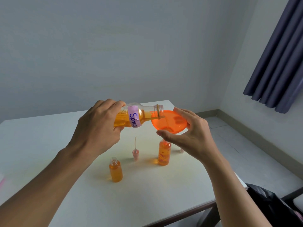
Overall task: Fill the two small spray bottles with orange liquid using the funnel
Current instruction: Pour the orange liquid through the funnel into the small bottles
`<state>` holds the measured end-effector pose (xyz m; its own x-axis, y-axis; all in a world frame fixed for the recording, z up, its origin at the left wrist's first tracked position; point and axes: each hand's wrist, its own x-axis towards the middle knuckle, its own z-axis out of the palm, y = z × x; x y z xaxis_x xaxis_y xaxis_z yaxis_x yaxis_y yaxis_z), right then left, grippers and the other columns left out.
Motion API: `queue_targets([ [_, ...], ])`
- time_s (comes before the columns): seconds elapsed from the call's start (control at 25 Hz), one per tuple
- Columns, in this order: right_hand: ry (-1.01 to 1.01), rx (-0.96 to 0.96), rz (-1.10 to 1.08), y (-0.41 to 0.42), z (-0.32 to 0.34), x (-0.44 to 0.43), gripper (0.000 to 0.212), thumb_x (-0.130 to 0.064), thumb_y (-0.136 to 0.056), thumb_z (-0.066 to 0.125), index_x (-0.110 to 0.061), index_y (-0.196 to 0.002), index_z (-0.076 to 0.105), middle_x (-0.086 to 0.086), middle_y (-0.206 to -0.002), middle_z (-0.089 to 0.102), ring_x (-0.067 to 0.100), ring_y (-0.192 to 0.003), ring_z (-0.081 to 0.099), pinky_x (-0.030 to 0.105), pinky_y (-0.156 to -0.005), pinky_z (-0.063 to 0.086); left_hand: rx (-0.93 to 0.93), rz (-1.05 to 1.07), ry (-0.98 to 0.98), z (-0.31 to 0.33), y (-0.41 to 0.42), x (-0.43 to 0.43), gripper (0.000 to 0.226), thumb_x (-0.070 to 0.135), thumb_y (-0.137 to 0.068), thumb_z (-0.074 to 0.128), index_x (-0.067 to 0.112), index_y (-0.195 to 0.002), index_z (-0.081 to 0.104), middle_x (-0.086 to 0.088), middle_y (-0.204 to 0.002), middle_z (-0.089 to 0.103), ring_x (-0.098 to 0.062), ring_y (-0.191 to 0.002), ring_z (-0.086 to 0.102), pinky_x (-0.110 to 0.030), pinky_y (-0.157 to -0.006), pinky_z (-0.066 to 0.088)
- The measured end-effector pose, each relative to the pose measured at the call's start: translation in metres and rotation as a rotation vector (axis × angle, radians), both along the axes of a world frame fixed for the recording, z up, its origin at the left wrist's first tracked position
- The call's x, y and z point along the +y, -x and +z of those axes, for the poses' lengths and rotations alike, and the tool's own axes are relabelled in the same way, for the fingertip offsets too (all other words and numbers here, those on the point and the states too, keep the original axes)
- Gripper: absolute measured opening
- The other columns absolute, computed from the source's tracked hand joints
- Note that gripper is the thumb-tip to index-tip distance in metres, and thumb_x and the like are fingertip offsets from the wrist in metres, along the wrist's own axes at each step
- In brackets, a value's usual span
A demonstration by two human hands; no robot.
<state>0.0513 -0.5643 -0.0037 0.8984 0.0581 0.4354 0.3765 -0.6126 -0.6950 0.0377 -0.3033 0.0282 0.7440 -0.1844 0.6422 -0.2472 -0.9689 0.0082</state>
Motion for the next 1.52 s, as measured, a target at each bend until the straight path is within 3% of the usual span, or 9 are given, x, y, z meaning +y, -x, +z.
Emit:
queue_targets([
  [0.36,-0.008,0.008,0.006,0.0,0.0,0.0,0.105,-0.073,-0.059,0.082,-0.027,-0.148,0.051,-0.007,-0.147,0.054,0.019,-0.131,0.053,0.05,-0.104,0.052,0.006,0.012,0.031,-0.004,0.001,0.002,0.067,0.029,-0.069,0.085,0.017,-0.128,0.054,-0.002,-0.113,0.062,-0.024,-0.102,0.057,-0.028,-0.062,0.04],
  [0.64,-0.009,-0.011,0.005,0.003,0.002,0.0,0.101,-0.072,-0.061,0.082,-0.03,-0.148,0.05,-0.008,-0.145,0.055,0.016,-0.13,0.053,0.048,-0.103,0.052,0.017,0.038,0.055,-0.006,0.009,0.005,0.063,0.029,-0.071,0.083,0.02,-0.126,0.053,0.001,-0.111,0.059,-0.024,-0.1,0.055,-0.028,-0.06,0.041],
  [0.88,-0.05,-0.044,-0.002,0.004,0.004,0.001,0.095,-0.065,-0.064,0.084,-0.029,-0.147,0.052,-0.008,-0.14,0.058,0.011,-0.123,0.055,0.043,-0.103,0.051,0.06,0.053,0.109,-0.008,0.014,0.012,0.062,0.028,-0.073,0.081,0.021,-0.126,0.051,0.001,-0.112,0.057,-0.024,-0.1,0.054,-0.037,-0.064,0.053],
  [1.52,-0.096,-0.082,-0.03,0.003,0.003,0.002,0.087,-0.065,-0.065,0.085,-0.032,-0.14,0.057,-0.009,-0.131,0.063,0.014,-0.119,0.059,0.042,-0.099,0.052,0.105,0.042,0.201,-0.019,0.014,0.021,0.063,0.028,-0.075,0.081,0.019,-0.129,0.05,-0.001,-0.113,0.056,-0.022,-0.098,0.055,-0.036,-0.068,0.055],
])
